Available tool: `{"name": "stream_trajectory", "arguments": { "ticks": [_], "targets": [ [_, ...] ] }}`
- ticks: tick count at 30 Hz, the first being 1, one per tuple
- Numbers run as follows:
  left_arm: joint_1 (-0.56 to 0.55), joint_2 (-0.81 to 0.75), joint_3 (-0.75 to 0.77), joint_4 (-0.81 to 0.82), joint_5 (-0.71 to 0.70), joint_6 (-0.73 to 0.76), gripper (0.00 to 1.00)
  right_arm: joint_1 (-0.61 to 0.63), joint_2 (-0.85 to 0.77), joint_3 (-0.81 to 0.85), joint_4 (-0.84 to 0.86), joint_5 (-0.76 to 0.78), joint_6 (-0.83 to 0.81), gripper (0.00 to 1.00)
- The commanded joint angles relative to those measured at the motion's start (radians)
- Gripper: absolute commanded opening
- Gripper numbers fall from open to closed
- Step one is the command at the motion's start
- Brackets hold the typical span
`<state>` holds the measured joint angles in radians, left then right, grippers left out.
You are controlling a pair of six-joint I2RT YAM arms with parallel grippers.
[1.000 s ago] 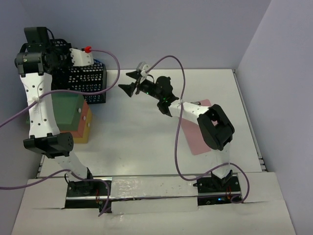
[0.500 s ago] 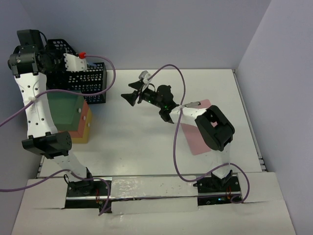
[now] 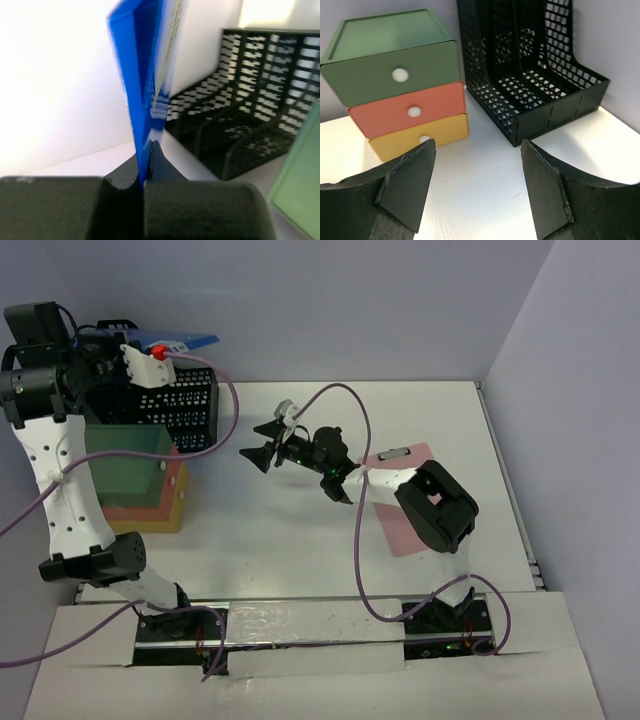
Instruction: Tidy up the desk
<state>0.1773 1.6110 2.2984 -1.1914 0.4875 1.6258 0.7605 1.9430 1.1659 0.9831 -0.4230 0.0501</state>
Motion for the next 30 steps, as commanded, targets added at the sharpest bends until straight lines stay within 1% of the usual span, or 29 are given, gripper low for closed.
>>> {"name": "stream_trajectory", "arguments": {
  "ticks": [1, 4, 8, 11, 17, 20, 26, 30],
  "targets": [
    [0.003, -0.109, 0.004, 0.061, 0.083, 0.001, 0.0, 0.027, -0.066, -0.031, 0.047, 0.013, -0.039, 0.76],
    [0.002, -0.155, -0.054, 0.013, 0.082, 0.018, 0.0, 0.03, -0.069, -0.037, 0.046, 0.013, -0.039, 0.76],
    [0.004, -0.163, -0.041, -0.077, 0.074, 0.005, 0.0, 0.041, -0.07, -0.035, 0.045, 0.02, -0.039, 0.76],
    [0.003, -0.146, -0.031, -0.132, 0.031, 0.012, 0.0, 0.053, -0.063, -0.035, 0.045, 0.02, -0.038, 0.76],
    [0.002, -0.1, -0.022, -0.17, -0.018, 0.009, 0.0, 0.068, -0.049, -0.048, 0.046, 0.023, -0.038, 0.76],
    [0.004, -0.072, -0.019, -0.152, -0.045, 0.005, 0.0, 0.072, -0.05, -0.061, 0.048, 0.025, -0.038, 0.76],
    [0.004, 0.005, 0.048, -0.169, -0.078, 0.011, 0.0, 0.078, -0.053, -0.076, 0.047, 0.03, -0.038, 0.76],
    [0.016, 0.021, 0.033, -0.169, -0.112, 0.034, 0.0, 0.088, -0.048, -0.083, 0.048, 0.033, -0.039, 0.76]
  ]
}}
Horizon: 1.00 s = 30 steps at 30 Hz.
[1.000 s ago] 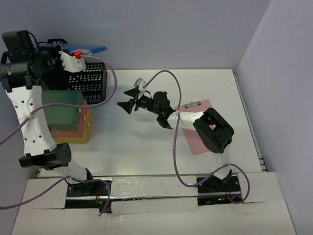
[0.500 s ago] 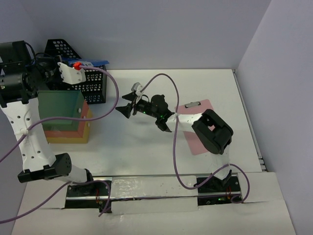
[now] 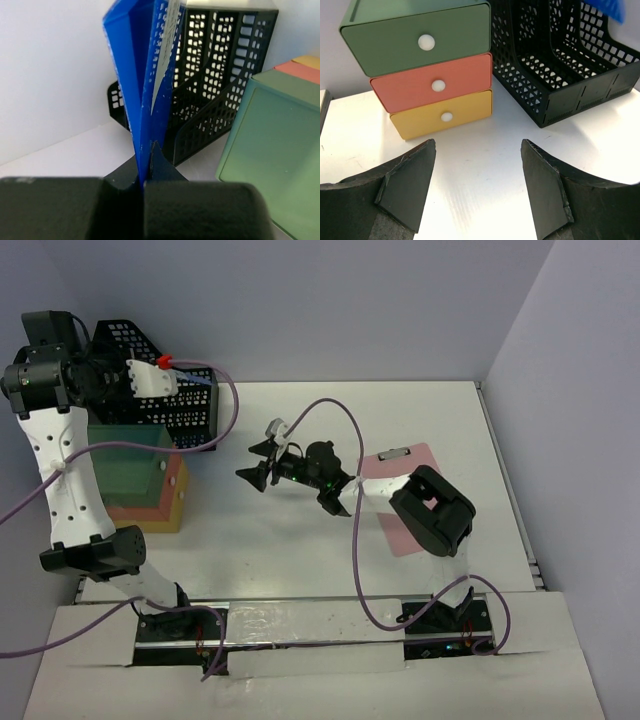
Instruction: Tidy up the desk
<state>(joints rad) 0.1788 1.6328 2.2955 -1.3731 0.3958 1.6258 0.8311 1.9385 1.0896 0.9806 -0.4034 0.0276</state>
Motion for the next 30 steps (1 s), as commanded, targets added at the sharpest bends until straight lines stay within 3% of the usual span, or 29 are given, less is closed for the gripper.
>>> {"name": "stream_trajectory", "arguments": {
  "ticks": [1, 15, 26, 30],
  "targets": [
    [0.015, 0.006, 0.036, 0.012, -0.025, 0.039, 0.0, 0.019, -0.041, -0.007, 0.049, 0.013, -0.016, 0.76],
    [0.016, 0.141, 0.102, 0.001, -0.07, 0.091, 0.0, 0.045, -0.022, -0.008, 0.033, 0.015, -0.017, 0.76],
    [0.018, 0.174, 0.062, -0.003, -0.075, 0.151, 0.0, 0.062, 0.013, 0.024, 0.001, 0.012, -0.013, 0.76],
    [0.021, 0.135, -0.026, -0.003, -0.07, 0.167, 0.0, 0.064, 0.031, 0.04, -0.004, 0.028, -0.001, 0.76]
  ]
}}
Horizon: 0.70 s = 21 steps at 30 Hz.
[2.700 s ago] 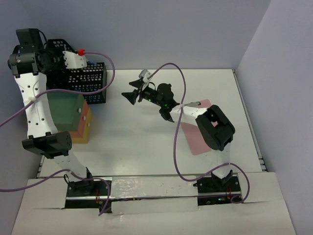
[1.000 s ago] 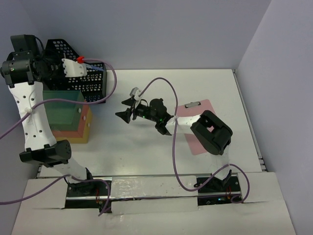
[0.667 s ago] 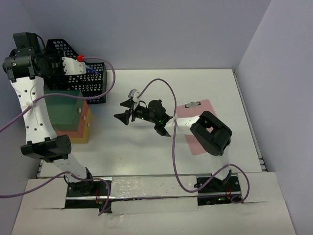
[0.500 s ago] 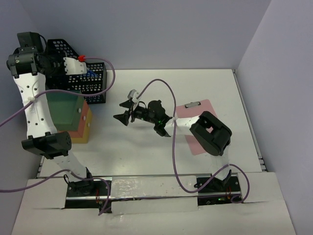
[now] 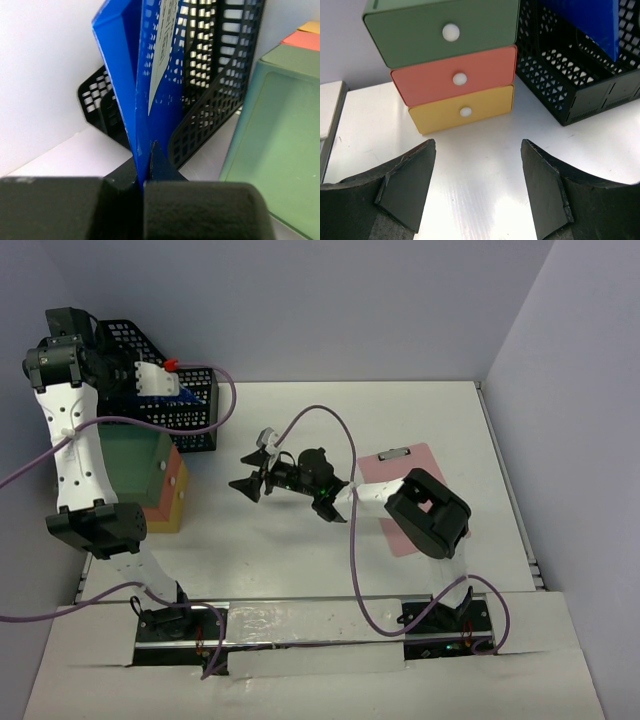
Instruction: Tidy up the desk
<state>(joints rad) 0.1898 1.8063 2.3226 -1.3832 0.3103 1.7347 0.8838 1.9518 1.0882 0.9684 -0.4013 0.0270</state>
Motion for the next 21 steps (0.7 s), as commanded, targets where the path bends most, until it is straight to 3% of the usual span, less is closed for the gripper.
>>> {"name": "stream_trajectory", "arguments": {
  "ticks": [1, 8, 21],
  "targets": [
    [0.01, -0.053, -0.069, 0.007, 0.027, 0.057, 0.0, 0.009, 0.021, 0.062, 0.007, 0.036, 0.03, 0.76],
    [0.01, -0.064, -0.124, 0.006, 0.029, 0.066, 0.0, -0.013, 0.062, 0.271, -0.093, 0.063, 0.203, 0.75],
    [0.015, 0.065, -0.057, 0.006, -0.001, 0.048, 0.0, -0.018, 0.08, 0.337, -0.14, 0.055, 0.14, 0.75]
  ]
}}
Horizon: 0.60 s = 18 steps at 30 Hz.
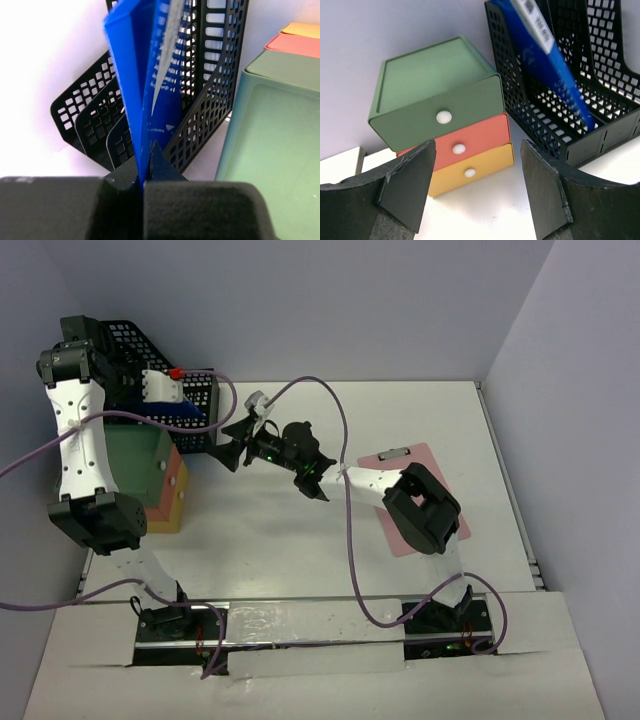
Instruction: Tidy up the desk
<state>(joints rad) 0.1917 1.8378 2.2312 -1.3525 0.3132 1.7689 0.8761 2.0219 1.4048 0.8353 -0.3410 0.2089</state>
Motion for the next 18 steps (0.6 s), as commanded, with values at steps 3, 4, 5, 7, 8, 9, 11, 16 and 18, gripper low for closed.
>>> {"name": "stream_trajectory", "arguments": {
  "ticks": [3, 4, 5, 7, 8, 9, 11, 16, 18],
  "targets": [
    [0.016, 0.062, 0.028, -0.024, 0.004, 0.027, 0.0, -0.015, 0.008, 0.017, -0.013, -0.007, -0.064, 0.75],
    [0.017, 0.075, 0.032, -0.023, 0.001, 0.03, 0.0, -0.017, 0.011, 0.019, -0.013, -0.006, -0.063, 0.75],
    [0.02, 0.085, 0.037, -0.022, -0.002, 0.031, 0.01, -0.019, 0.016, 0.02, -0.013, -0.007, -0.063, 0.75],
    [0.019, 0.106, 0.047, -0.022, -0.006, 0.044, 0.04, -0.02, 0.024, 0.02, -0.01, -0.007, -0.068, 0.75],
    [0.022, 0.114, 0.062, -0.022, -0.003, 0.053, 0.05, -0.022, 0.027, 0.016, -0.008, -0.001, -0.071, 0.75],
    [0.023, 0.122, 0.075, -0.022, 0.002, 0.053, 0.06, -0.02, 0.027, 0.011, -0.006, 0.005, -0.071, 0.75],
    [0.025, 0.15, 0.119, -0.021, 0.009, 0.048, 0.13, -0.022, 0.023, -0.003, 0.0, 0.019, -0.069, 0.75],
    [0.025, 0.137, 0.11, 0.033, 0.004, -0.003, 0.53, -0.022, -0.006, -0.059, 0.008, 0.037, -0.074, 0.75],
    [0.026, 0.103, 0.075, 0.065, 0.031, -0.017, 0.68, -0.023, -0.02, -0.076, 0.008, 0.042, -0.073, 0.75]
  ]
}}
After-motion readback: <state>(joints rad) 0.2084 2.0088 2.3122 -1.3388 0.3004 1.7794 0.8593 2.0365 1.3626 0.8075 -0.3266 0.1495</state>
